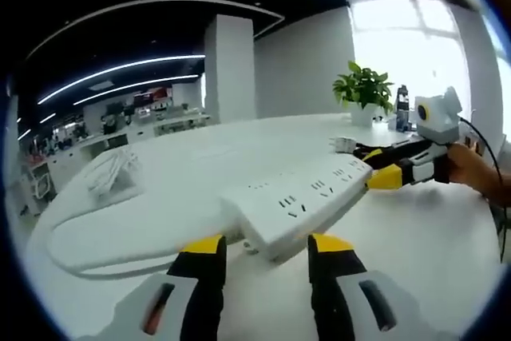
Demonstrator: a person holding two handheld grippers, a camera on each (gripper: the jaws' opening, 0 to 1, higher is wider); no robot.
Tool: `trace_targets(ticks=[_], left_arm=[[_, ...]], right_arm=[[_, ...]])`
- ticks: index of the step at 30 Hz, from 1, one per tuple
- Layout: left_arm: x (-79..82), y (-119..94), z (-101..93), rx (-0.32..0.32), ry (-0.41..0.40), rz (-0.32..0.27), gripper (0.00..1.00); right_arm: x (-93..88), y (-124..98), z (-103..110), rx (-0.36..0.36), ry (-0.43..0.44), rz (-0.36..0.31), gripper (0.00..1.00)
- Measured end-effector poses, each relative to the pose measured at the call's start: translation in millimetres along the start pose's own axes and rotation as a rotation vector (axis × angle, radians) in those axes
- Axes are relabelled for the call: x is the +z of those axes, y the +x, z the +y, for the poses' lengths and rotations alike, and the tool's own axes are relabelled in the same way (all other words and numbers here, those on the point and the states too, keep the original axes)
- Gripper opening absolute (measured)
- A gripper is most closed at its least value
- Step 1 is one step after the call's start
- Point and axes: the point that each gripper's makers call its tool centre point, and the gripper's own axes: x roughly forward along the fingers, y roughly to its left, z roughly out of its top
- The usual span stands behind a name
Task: Straighten the power strip on the desk, plug the charger into it
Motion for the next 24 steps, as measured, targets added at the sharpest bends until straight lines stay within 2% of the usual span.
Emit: trace_targets(ticks=[4, 12, 24], left_arm=[[1.4, -3, -3.7, -0.009, 0.006, 0.003, 0.49], [8.3, -13, -8.7, -0.028, -0.002, -0.013, 0.54], [8.1, -22, -16.5, -0.062, 0.009, -0.002, 0.6]], right_arm=[[2.5, -2, 5, 0.021, 0.006, -0.008, 0.43], [3.9, -8, 11, 0.048, -0.004, -0.01, 0.49], [4.9, -21, 19, 0.076, -0.027, -0.027, 0.56]])
